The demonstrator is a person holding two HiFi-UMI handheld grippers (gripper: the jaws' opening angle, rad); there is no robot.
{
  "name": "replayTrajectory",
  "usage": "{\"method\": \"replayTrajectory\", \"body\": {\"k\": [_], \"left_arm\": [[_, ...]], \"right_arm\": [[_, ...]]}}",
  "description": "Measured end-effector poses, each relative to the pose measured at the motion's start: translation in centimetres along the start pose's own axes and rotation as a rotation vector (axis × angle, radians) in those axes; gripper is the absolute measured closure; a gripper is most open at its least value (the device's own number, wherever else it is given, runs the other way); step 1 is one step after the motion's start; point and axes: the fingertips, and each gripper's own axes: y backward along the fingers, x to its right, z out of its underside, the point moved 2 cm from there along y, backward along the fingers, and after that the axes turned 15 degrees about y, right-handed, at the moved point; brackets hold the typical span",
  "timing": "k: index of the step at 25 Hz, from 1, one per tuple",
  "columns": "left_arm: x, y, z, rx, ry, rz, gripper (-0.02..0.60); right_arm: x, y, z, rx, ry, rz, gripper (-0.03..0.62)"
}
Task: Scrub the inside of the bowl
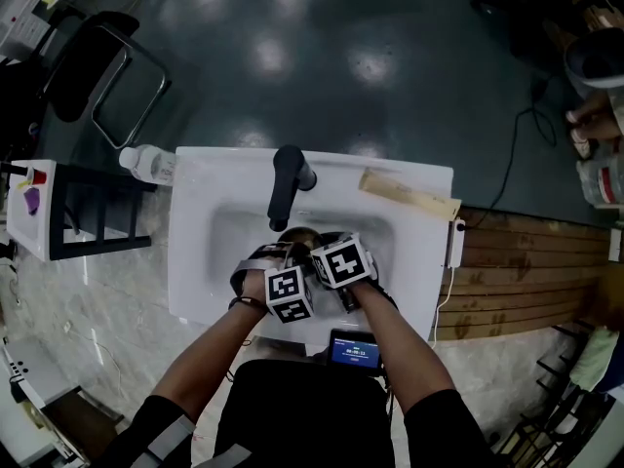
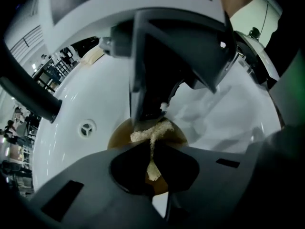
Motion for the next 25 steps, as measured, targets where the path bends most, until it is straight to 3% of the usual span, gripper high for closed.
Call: {"method": "replayTrajectory", "body": {"k": [19, 25], "left_arm": [[-3.8, 1.2, 1.0, 0.027, 0.149, -0.095, 0.563], [-4.6, 2.2, 2.3, 0.017, 0.151, -0.121, 0.563]], "right_arm": [[0.1, 0.0, 0.7, -0.036, 0.005, 0.017, 0.576], [0.1, -0.1, 0.8, -0.035, 0.001, 0.021, 0.576]]}}
